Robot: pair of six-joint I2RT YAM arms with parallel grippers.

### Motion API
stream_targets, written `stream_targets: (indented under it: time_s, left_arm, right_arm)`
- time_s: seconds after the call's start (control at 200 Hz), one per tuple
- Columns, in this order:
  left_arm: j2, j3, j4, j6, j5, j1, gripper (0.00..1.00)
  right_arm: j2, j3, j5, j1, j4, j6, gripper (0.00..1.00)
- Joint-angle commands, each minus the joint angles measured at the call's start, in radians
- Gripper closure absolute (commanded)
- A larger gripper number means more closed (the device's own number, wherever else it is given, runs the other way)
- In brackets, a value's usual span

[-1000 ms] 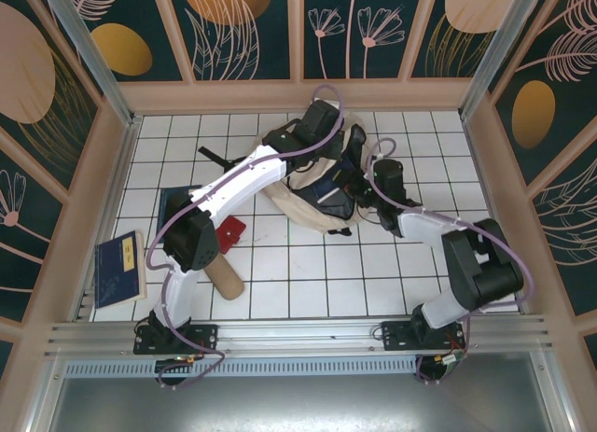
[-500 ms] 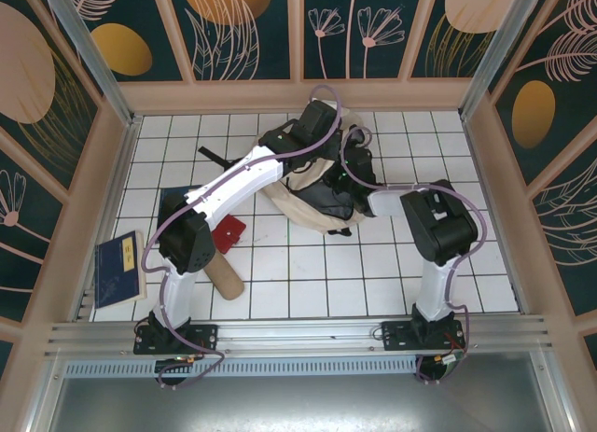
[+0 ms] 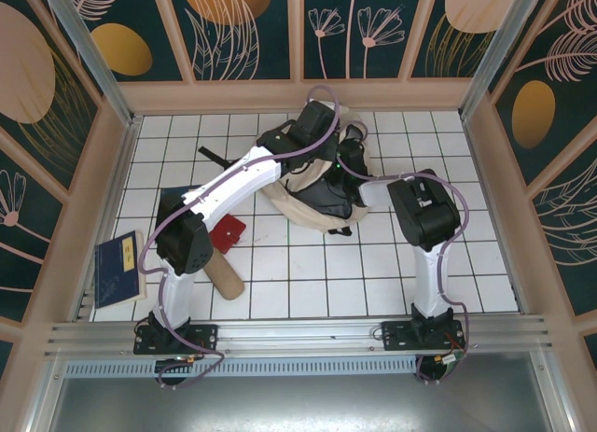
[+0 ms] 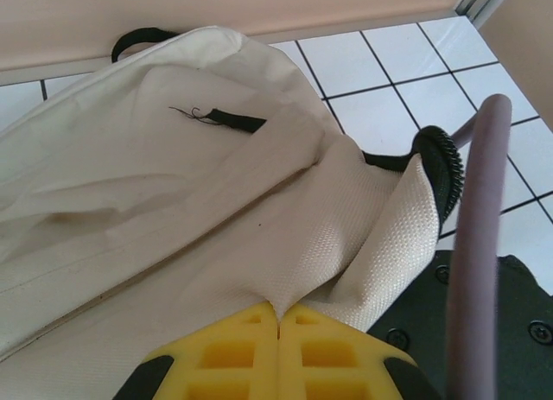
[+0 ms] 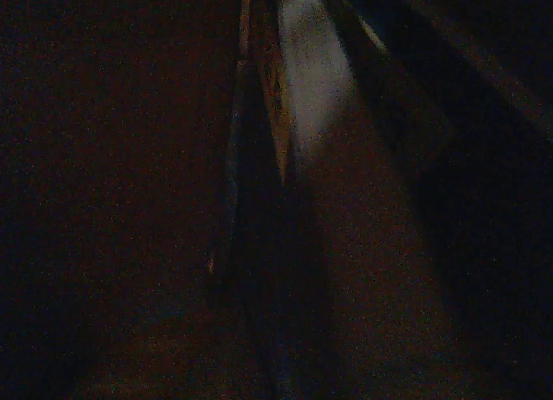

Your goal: Pack books, pencil case, and school supplies into a backpack

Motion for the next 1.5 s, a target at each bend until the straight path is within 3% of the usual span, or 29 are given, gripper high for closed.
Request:
stream_targets:
  time_s: [0.0,0.125,0.21,0.46,0.585,0.721,0.841,1.026,1.151,1.261,1.491]
  left_arm:
    - [-0.047,0.007,0.014,-0.025,-0.024,-0.004,1.0]
    - [-0.03,0.036,0.012,-0.031,-0.033,0.001,1.0]
    - [-0.021,0.053,0.012,-0.032,-0.028,0.004,1.0]
    - [0.009,0.086,0.009,-0.041,-0.003,0.011,1.0]
    - [0.009,0.083,-0.001,-0.049,0.006,0.022,1.0]
    - [-0.019,0.036,-0.012,-0.076,0.029,0.045,0.46]
    - [-0.101,-0.078,0.015,-0.094,0.046,0.08,0.25]
    - [-0.311,-0.357,0.074,-0.105,-0.054,0.163,0.08]
    - [-0.45,-0.578,0.075,-0.159,-0.098,0.299,0.01]
    - [-0.556,-0.762,0.086,-0.222,-0.149,0.414,0.01]
    - [-0.656,-1.002,0.144,-0.276,-0.052,0.643,0.01]
  right_arm:
    - [-0.114,-0.04,-0.048,-0.018,-0.059,-0.006,0.53]
    - [-0.233,-0.126,-0.089,-0.027,-0.136,-0.001,0.36]
    - [-0.313,-0.195,-0.104,-0.032,-0.189,-0.004,0.31]
    - [-0.504,-0.367,-0.202,-0.078,-0.28,-0.036,0.28]
    - [-0.652,-0.424,-0.107,-0.08,-0.405,-0.103,0.28]
    - [-0.802,-0.45,0.1,-0.084,-0.584,-0.183,0.28]
    - [-0.863,-0.44,0.295,-0.114,-0.76,-0.233,0.27]
    - [-0.864,-0.379,0.322,-0.138,-0.79,-0.32,0.28]
    - [-0.821,-0.335,0.258,-0.121,-0.736,-0.36,0.28]
    - [-0.755,-0.273,0.241,-0.06,-0.725,-0.399,0.28]
    - [-0.656,-0.216,0.194,0.063,-0.659,-0.418,0.24]
